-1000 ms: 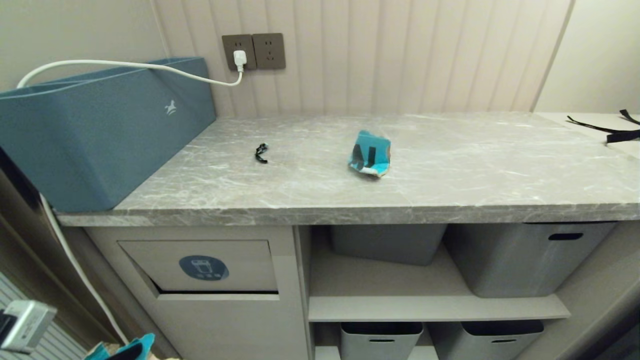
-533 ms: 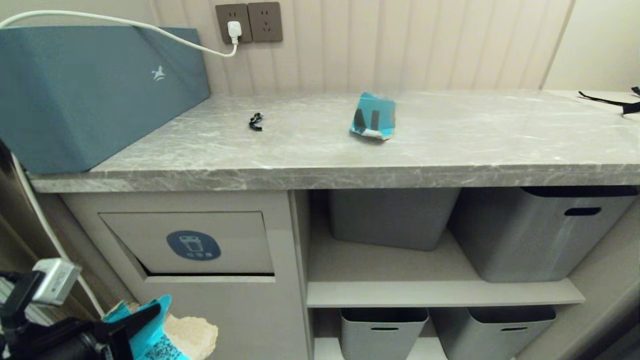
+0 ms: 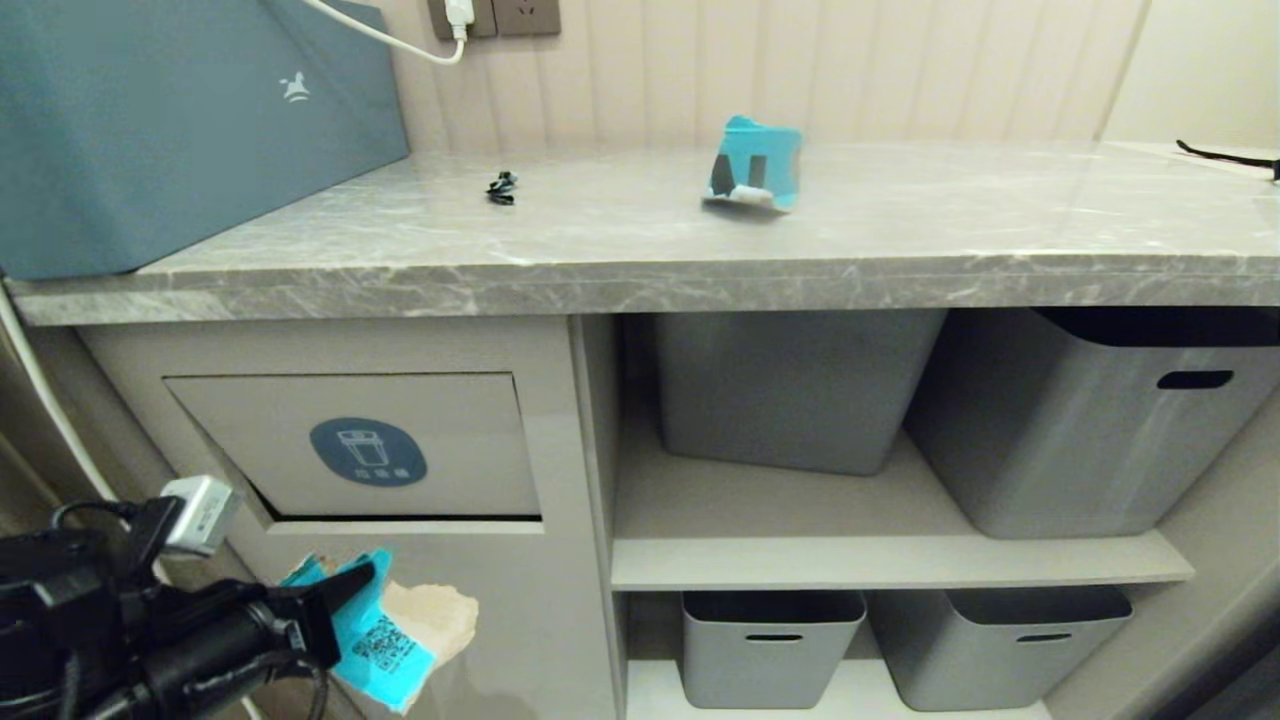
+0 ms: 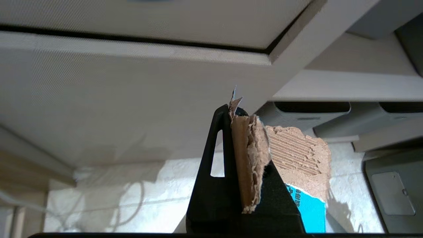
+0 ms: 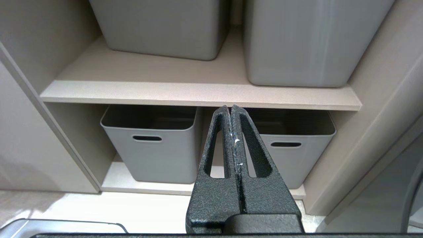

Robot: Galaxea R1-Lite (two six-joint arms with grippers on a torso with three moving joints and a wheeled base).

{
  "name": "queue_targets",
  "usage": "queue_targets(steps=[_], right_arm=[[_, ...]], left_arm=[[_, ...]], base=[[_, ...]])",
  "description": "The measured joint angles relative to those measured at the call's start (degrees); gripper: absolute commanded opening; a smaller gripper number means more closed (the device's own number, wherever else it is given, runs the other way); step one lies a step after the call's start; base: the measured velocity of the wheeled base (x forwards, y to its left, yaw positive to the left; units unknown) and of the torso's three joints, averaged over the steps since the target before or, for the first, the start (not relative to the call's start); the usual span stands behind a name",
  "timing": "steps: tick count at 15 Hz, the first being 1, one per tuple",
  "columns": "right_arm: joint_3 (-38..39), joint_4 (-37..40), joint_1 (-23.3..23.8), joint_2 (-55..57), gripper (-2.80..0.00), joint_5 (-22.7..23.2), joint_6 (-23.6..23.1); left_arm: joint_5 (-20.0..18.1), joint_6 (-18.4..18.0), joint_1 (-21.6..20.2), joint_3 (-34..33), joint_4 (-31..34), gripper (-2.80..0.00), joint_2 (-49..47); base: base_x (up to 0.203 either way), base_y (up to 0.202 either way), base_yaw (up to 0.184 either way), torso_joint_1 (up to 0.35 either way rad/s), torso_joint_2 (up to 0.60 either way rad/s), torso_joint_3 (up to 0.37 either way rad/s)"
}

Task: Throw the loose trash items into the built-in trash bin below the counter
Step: Put the garbage in the trash can

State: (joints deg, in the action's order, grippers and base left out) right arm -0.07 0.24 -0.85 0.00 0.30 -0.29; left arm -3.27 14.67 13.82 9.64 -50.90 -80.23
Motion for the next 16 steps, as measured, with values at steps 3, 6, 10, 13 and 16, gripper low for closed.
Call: queue_targets(steps=[3, 6, 10, 13, 16], right_arm=[[0.0, 0.0, 0.0, 0.0, -2.8, 0.0, 0.0], [0.0, 0.0, 0.0, 0.0, -2.8, 0.0, 0.0], [0.0, 0.0, 0.0, 0.0, -2.8, 0.0, 0.0], [0.0, 0.0, 0.0, 0.0, -2.8, 0.0, 0.0], [0.0, 0.0, 0.0, 0.0, -2.8, 0.0, 0.0]], left_arm=[[-0.1, 0.4, -0.2, 0.1, -7.3, -2.8, -5.7], [-0.1, 1.6, -0.7, -0.2, -18.4, -2.8, -12.5], [1.0, 1.9, -1.2, -1.4, -33.4, -2.8, -21.1], [4.8, 4.5, -1.3, 1.1, -36.1, -2.8, -26.8], [10.4, 9.5, -1.3, 5.8, -36.3, -2.8, -30.9]], base=[[0.0, 0.0, 0.0, 0.001, 0.01, 0.011], [0.0, 0.0, 0.0, 0.0, 0.0, 0.0], [0.0, 0.0, 0.0, 0.0, 0.0, 0.0], [0.0, 0.0, 0.0, 0.0, 0.0, 0.0], [0.0, 0.0, 0.0, 0.0, 0.0, 0.0]])
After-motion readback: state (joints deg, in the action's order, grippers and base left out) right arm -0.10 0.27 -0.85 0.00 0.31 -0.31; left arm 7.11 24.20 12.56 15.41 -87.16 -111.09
